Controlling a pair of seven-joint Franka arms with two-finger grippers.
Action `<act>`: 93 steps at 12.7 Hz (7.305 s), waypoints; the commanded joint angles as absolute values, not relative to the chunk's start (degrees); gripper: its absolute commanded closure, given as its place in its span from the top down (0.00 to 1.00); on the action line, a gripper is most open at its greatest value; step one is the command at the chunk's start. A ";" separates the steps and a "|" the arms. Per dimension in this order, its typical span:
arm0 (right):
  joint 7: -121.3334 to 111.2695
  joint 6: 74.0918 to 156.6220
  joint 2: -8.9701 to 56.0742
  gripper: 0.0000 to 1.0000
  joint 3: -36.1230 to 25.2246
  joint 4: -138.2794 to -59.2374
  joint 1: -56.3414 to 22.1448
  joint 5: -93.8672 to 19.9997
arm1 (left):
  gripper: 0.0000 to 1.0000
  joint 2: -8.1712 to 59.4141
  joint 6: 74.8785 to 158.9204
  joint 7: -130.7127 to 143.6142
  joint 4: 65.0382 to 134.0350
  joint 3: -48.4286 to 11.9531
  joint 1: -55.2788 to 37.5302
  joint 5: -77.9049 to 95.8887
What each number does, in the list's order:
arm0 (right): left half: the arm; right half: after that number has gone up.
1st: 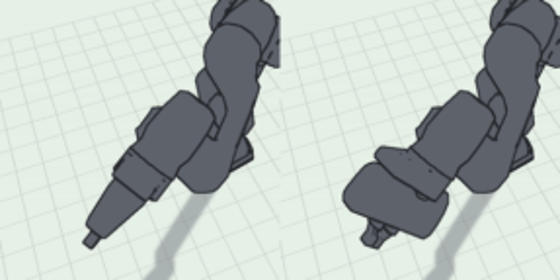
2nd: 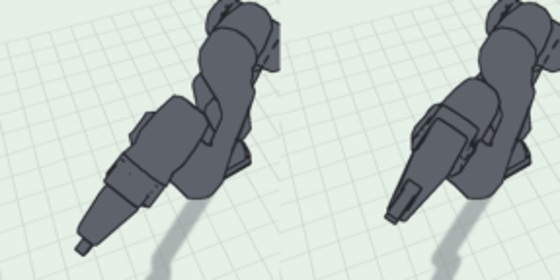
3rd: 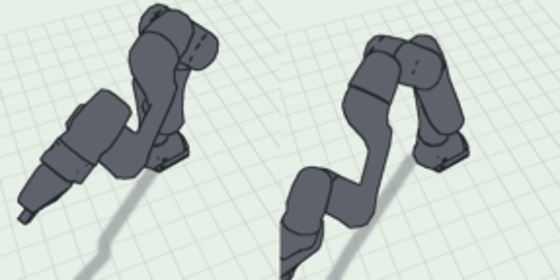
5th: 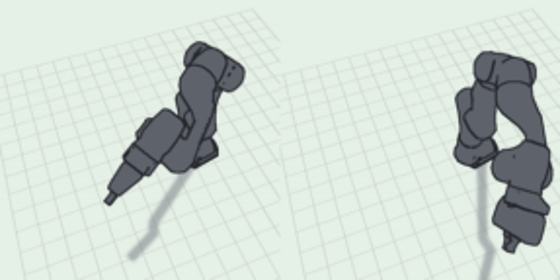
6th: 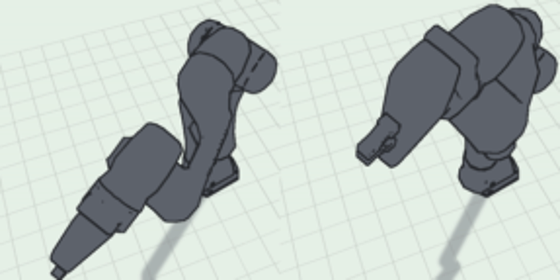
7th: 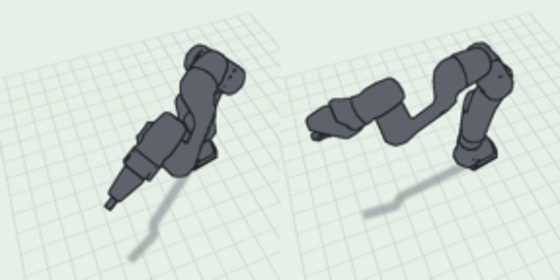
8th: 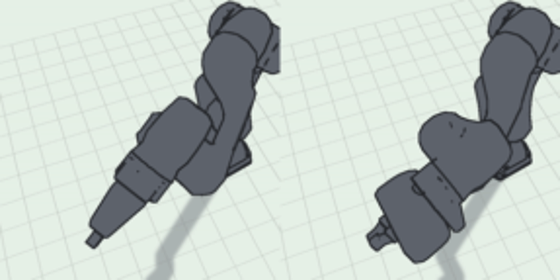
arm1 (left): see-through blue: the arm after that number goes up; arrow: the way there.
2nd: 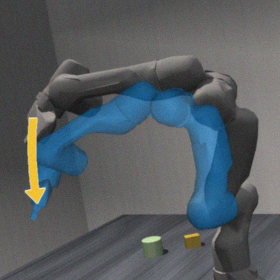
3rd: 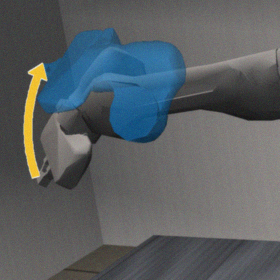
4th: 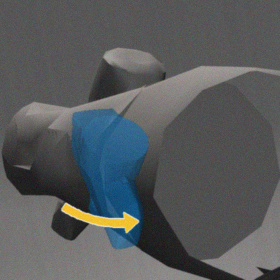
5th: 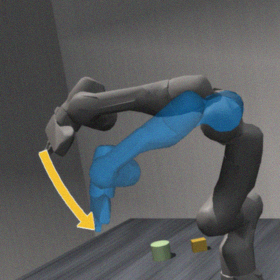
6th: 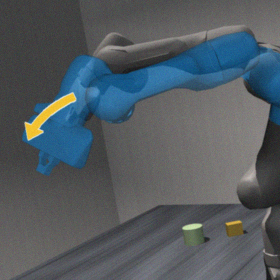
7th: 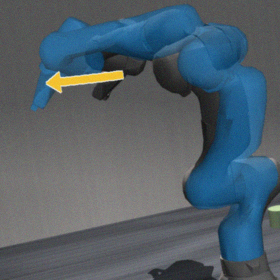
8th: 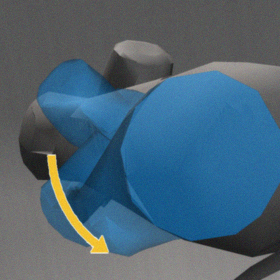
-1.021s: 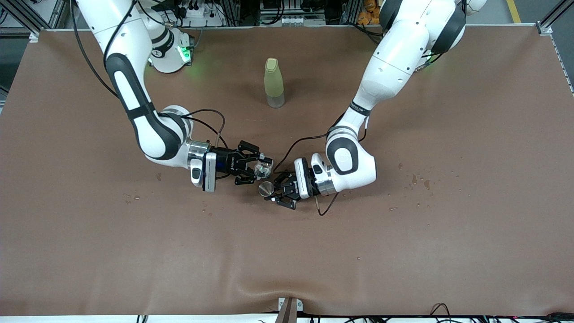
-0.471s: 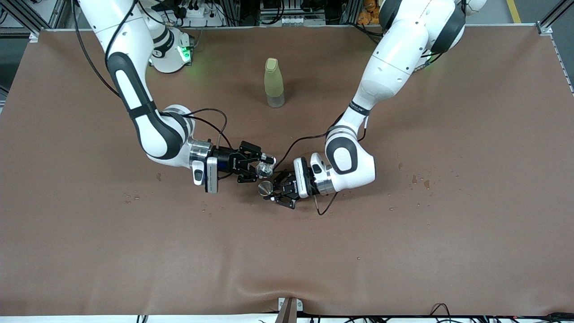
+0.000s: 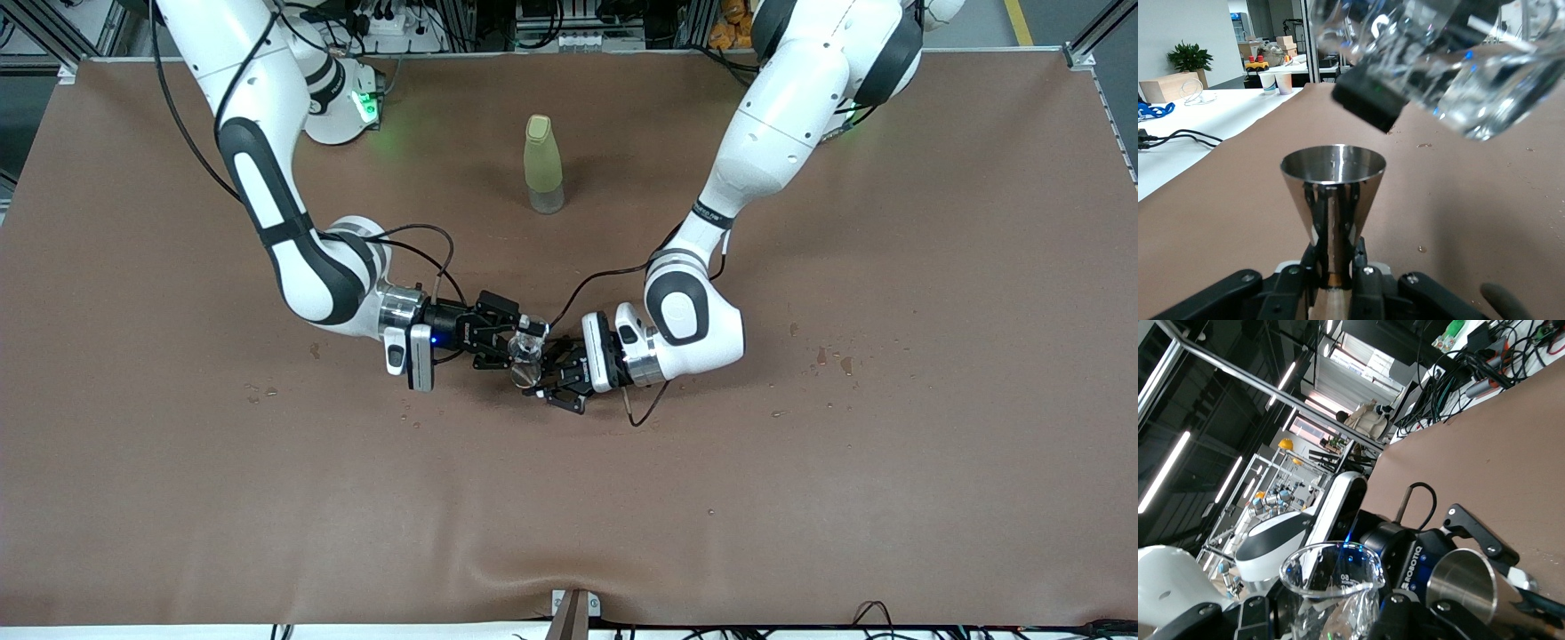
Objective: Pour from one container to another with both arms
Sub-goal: 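Tilt the beaker with the right gripper over the jigger's rim, then hold the beaker tilted, pouring into the jigger held by the left gripper, then carry the beaker and jigger back apart and lower them to the table, then open the right gripper to release the beaker and withdraw it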
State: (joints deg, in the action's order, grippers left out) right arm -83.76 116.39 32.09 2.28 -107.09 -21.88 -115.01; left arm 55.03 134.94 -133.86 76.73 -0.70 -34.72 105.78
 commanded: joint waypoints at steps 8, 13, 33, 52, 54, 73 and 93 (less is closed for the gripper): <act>-72.78 116.28 33.31 0.13 1.93 -105.38 -22.94 -118.30 | 0.00 55.63 136.05 -133.95 75.23 -0.26 -35.51 107.58; -67.60 116.19 33.31 0.14 2.02 -105.64 -23.38 -119.36 | 0.00 55.63 136.41 -133.95 75.23 -0.26 -35.60 107.58; -50.19 113.20 33.13 0.13 2.02 -105.03 -22.24 -120.06 | 0.00 55.55 137.20 -133.07 75.41 -0.53 -35.68 110.92; -46.29 110.13 33.31 0.09 1.49 -103.19 -19.26 -115.52 | 0.00 54.32 137.11 -133.07 75.76 -0.35 -34.63 109.87; -58.64 109.69 33.40 0.09 1.49 -102.75 -16.97 -109.63 | 0.00 52.56 137.02 -133.15 76.72 -0.18 -33.58 109.43; -143.68 77.63 54.38 0.22 1.41 -85.81 32.96 -57.94 | 0.00 47.19 86.32 -140.70 84.02 -0.35 9.12 65.93; -94.89 71.63 46.60 1.00 0.97 -65.93 28.14 -48.00 | 0.33 58.10 84.29 -154.42 83.94 -0.35 18.98 61.70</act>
